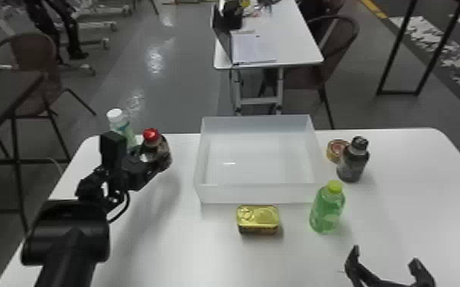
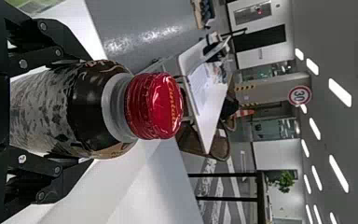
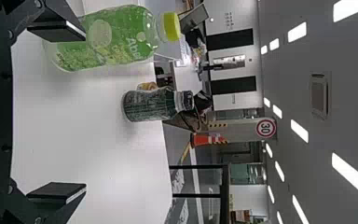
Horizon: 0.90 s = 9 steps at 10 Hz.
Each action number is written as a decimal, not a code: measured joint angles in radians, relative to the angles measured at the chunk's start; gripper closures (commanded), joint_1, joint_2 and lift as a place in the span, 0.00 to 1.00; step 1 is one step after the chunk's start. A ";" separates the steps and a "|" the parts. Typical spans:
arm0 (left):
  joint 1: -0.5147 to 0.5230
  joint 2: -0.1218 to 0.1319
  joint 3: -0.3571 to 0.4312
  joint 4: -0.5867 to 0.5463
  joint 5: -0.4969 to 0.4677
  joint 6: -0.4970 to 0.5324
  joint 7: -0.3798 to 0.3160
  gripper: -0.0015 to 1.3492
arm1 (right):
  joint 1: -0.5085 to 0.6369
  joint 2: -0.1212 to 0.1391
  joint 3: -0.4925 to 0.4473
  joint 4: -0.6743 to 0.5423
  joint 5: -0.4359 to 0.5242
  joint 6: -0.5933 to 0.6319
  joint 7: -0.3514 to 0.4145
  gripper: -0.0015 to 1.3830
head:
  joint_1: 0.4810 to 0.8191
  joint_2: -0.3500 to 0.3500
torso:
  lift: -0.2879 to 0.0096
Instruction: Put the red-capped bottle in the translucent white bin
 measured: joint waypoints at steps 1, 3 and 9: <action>0.031 -0.033 0.004 -0.130 -0.003 0.047 -0.001 0.61 | 0.001 0.000 0.000 0.000 -0.001 0.000 0.000 0.11 | 0.63 0.62 | 0.71; 0.021 -0.041 -0.080 -0.223 0.089 0.106 -0.005 0.61 | 0.000 0.000 0.000 0.001 -0.002 0.000 0.000 0.11 | 0.63 0.54 | 0.71; -0.080 -0.017 -0.376 -0.119 0.244 0.191 -0.035 0.61 | -0.001 -0.001 0.000 0.005 -0.006 0.000 0.000 0.11 | 0.63 0.31 | 0.71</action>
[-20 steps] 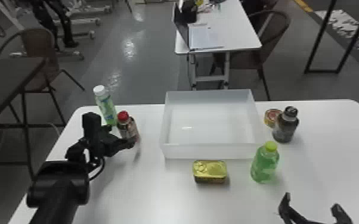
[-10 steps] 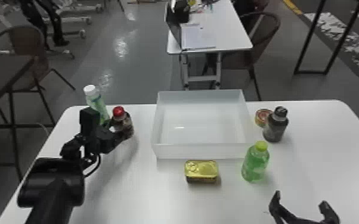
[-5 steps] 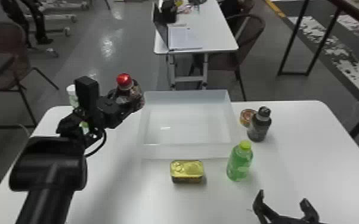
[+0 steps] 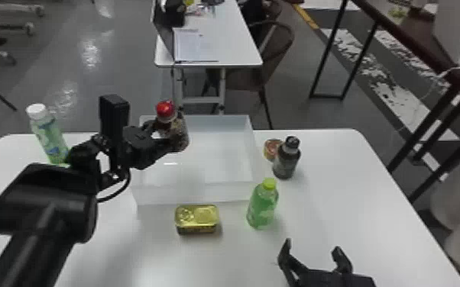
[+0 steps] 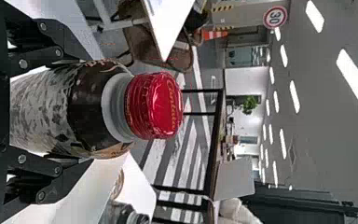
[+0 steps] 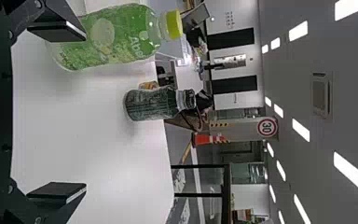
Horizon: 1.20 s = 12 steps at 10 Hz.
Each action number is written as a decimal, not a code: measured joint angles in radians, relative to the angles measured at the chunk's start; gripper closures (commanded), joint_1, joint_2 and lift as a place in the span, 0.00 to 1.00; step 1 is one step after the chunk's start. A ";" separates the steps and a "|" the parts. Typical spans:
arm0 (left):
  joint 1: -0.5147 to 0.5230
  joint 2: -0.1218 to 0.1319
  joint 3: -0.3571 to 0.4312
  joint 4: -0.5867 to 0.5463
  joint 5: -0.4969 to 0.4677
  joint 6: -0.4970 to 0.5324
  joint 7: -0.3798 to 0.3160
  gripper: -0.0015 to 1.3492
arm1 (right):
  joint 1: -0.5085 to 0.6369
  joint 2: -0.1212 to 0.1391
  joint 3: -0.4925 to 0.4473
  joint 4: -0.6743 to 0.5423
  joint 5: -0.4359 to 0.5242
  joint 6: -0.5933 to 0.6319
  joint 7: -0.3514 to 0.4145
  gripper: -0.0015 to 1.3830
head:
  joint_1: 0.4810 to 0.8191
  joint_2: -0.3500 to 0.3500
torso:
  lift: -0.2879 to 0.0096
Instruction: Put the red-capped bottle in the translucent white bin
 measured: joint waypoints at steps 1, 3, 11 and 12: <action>-0.035 -0.005 -0.032 0.097 0.024 -0.020 -0.016 0.61 | 0.000 0.000 0.000 0.000 -0.001 -0.001 0.000 0.11 | 0.63 0.29 | 0.71; -0.091 -0.024 -0.055 0.253 0.042 -0.045 -0.020 0.61 | 0.000 0.001 0.000 0.001 -0.001 -0.001 0.000 0.11 | 0.63 0.27 | 0.71; -0.121 -0.042 -0.061 0.392 0.147 -0.154 0.008 0.09 | 0.001 0.004 0.000 0.003 -0.001 -0.002 0.001 0.11 | 0.63 0.27 | 0.71; -0.093 -0.038 -0.047 0.349 0.165 -0.164 0.009 0.09 | 0.001 0.005 0.000 0.003 -0.001 -0.002 0.002 0.11 | 0.63 0.27 | 0.71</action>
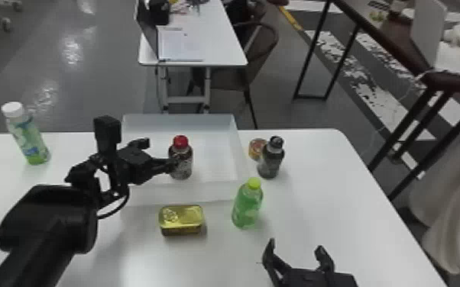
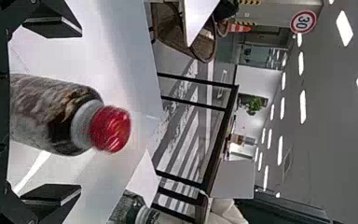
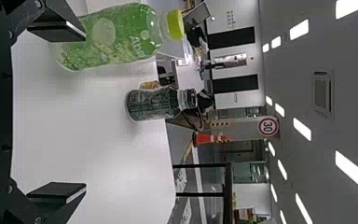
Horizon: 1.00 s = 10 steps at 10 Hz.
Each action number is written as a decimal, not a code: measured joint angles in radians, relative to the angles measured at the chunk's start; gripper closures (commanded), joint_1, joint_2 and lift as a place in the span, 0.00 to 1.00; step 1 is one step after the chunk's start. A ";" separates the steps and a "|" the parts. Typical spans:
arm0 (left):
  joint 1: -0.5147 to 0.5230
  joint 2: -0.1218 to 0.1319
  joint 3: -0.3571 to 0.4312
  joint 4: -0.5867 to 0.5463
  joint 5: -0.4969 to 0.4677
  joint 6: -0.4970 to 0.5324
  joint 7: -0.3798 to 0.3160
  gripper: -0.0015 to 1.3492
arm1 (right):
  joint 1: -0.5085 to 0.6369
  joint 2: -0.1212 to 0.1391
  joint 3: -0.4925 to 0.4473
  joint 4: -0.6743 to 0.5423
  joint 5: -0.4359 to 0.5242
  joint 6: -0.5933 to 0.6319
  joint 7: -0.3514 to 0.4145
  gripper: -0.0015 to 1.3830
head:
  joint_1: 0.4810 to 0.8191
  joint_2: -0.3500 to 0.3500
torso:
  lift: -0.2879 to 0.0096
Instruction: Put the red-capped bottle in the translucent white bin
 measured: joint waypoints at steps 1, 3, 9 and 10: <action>0.062 0.003 0.044 -0.121 -0.008 0.017 0.011 0.09 | 0.000 0.001 0.000 0.000 0.001 0.000 0.000 0.11 | 0.63 0.29 | 0.71; 0.252 -0.002 0.169 -0.426 -0.007 0.064 0.045 0.09 | -0.002 0.006 0.000 0.000 0.005 0.000 0.000 0.11 | 0.63 0.37 | 0.71; 0.806 -0.010 0.324 -0.755 0.130 -0.148 0.209 0.09 | 0.016 0.009 -0.015 -0.012 0.011 -0.023 -0.007 0.11 | 0.63 0.55 | 0.71; 0.856 -0.020 0.339 -0.762 0.130 -0.195 0.213 0.09 | 0.026 0.009 -0.017 -0.017 0.012 -0.023 -0.013 0.11 | 0.63 0.57 | 0.71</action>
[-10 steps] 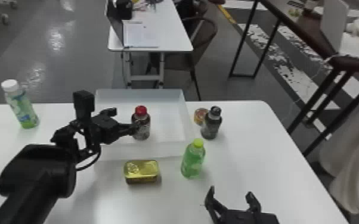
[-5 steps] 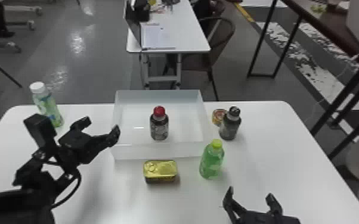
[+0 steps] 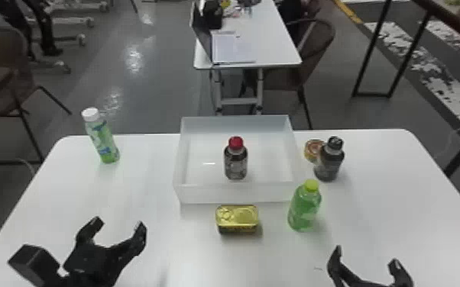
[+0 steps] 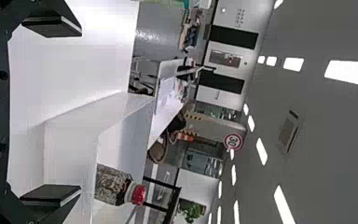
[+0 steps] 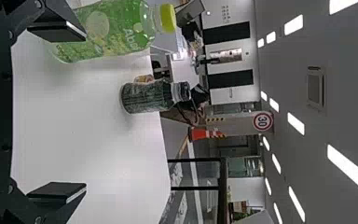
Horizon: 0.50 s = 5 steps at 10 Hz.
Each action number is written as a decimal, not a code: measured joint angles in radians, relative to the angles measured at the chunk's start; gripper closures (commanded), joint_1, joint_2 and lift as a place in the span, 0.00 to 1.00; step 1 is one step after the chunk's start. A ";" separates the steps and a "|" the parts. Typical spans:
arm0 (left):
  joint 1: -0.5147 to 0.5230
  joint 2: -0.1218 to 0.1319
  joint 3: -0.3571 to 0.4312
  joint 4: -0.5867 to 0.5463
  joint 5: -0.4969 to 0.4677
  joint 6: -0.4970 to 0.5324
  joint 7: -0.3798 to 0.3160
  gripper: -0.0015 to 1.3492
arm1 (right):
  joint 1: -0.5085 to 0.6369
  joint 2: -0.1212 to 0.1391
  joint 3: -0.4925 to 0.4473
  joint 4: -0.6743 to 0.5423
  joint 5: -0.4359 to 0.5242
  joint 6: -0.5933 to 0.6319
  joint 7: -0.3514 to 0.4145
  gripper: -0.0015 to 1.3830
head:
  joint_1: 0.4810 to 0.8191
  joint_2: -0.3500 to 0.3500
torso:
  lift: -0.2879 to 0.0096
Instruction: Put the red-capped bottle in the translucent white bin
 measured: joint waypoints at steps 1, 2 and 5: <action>0.047 -0.005 0.015 -0.002 -0.014 -0.052 -0.002 0.09 | 0.014 0.000 -0.004 -0.008 0.002 0.000 -0.002 0.11 | 0.63 0.59 | 0.71; 0.080 -0.008 0.025 -0.002 -0.039 -0.078 -0.002 0.09 | 0.026 0.000 -0.007 -0.014 0.003 0.000 -0.003 0.11 | 0.63 0.60 | 0.71; 0.141 -0.032 0.039 -0.002 -0.079 -0.116 -0.002 0.09 | 0.050 0.001 -0.011 -0.026 0.014 -0.003 -0.006 0.11 | 0.63 0.61 | 0.71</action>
